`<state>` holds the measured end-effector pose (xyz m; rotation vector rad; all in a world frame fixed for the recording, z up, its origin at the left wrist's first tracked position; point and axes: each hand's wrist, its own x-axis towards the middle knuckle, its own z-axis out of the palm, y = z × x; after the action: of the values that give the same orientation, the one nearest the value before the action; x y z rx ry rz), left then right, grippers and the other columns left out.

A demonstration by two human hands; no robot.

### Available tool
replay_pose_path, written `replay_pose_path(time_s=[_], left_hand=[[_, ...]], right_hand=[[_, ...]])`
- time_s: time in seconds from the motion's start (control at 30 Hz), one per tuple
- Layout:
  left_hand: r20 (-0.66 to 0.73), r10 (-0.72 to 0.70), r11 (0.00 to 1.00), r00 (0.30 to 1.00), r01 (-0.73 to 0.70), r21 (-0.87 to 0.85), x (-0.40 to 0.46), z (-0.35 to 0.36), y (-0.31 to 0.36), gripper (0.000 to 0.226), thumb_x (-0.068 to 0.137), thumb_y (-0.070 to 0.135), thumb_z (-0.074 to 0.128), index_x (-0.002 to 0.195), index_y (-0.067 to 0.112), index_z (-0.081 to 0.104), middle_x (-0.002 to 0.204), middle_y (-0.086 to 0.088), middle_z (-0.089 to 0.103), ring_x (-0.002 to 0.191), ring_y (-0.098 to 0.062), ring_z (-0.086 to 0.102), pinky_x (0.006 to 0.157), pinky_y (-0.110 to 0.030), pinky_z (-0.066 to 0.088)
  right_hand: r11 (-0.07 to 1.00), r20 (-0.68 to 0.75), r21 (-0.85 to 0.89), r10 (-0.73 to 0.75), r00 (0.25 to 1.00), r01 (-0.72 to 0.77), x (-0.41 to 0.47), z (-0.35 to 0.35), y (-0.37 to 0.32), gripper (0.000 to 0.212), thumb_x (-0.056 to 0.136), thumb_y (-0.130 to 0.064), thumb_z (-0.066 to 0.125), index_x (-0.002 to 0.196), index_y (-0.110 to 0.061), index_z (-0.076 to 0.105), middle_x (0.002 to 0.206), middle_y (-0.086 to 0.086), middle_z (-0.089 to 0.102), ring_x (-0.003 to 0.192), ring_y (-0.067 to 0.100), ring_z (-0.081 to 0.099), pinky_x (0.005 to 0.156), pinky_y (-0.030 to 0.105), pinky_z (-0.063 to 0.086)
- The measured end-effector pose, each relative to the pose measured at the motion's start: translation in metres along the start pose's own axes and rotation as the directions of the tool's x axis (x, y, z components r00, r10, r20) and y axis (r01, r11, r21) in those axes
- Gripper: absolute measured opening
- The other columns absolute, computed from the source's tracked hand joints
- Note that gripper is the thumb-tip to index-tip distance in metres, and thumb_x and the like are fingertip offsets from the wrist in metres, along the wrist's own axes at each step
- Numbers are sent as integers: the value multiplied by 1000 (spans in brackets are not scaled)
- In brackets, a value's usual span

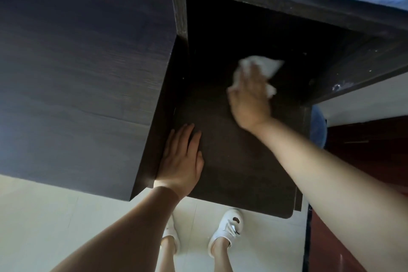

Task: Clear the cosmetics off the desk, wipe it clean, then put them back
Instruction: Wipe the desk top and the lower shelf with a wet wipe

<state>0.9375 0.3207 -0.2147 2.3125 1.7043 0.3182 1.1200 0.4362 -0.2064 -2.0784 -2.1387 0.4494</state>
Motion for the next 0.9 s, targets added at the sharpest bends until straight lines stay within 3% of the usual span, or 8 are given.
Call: replay_pose_path(time_s=[0.07, 0.23, 0.37, 0.5, 0.6, 0.7, 0.77, 0.9], left_hand=[[-8, 2, 1000, 1000, -2, 0, 0, 0, 0, 44, 85, 23, 36, 123, 3, 45, 129, -22, 52, 124, -28, 33, 112, -36, 10], [-27, 6, 1000, 1000, -5, 7, 1, 2, 0, 43, 85, 23, 37, 123, 3, 45, 130, -20, 52, 125, -27, 33, 110, -40, 15], [-29, 7, 1000, 1000, -7, -19, 1, 2, 0, 44, 84, 21, 38, 121, 0, 49, 125, -23, 54, 122, -29, 35, 109, -41, 17], [-33, 15, 1000, 999, -15, -12, 1, 2, 1, 44, 84, 21, 38, 122, 1, 46, 127, -22, 53, 123, -29, 34, 109, -41, 16], [-36, 15, 1000, 999, -15, 0, 1, 2, 1, 43, 85, 22, 37, 122, 2, 48, 128, -21, 53, 123, -28, 33, 109, -41, 16], [-24, 14, 1000, 1000, -14, 0, 0, 2, 1, 44, 85, 22, 37, 122, 1, 49, 129, -21, 53, 124, -28, 33, 109, -41, 16], [-27, 12, 1000, 1000, -13, -8, 0, 2, 0, 45, 84, 22, 37, 121, 0, 50, 128, -22, 53, 123, -28, 33, 108, -42, 17], [-38, 25, 999, 999, -26, -22, 0, 1, 0, 45, 84, 21, 37, 122, -1, 49, 127, -23, 53, 122, -29, 34, 108, -42, 18]], right_hand=[[953, 79, -7, -302, 950, 303, 23, 5, -20, 55, 100, -29, 31, 147, -6, 16, 157, 18, 6, 145, 30, 2, 117, 37, -1], [995, 110, -35, -90, 990, 94, 89, 4, -38, 54, 100, -24, 29, 146, -2, 12, 155, 24, 3, 145, 34, 2, 118, 40, 2], [899, -27, 40, -435, 900, 436, -5, 27, -58, 52, 90, -20, 38, 132, 9, 41, 140, 33, 37, 132, 45, 35, 110, 52, 22], [805, 189, 49, -588, 786, 591, -30, 5, -19, 53, 95, -29, 27, 142, -6, 31, 153, 15, 24, 142, 23, 14, 116, 38, 8], [966, 41, -48, -253, 967, 255, 12, -8, 32, 57, 93, -27, 19, 138, 5, 33, 148, 26, 28, 139, 41, 21, 114, 48, 13], [992, -44, -120, 34, 998, -39, -1, -2, 35, 58, 95, -31, 13, 144, 1, 21, 153, 25, 16, 143, 38, 11, 117, 48, 9], [953, 28, -154, -261, 965, 262, -47, 13, 10, 55, 99, -30, 13, 143, 0, 23, 153, 21, 20, 143, 35, 12, 117, 50, 14], [658, 267, -36, -719, 642, 752, -76, 2, 15, 52, 97, -30, 28, 144, -7, 25, 155, 9, 15, 144, 19, 5, 118, 36, 1]])
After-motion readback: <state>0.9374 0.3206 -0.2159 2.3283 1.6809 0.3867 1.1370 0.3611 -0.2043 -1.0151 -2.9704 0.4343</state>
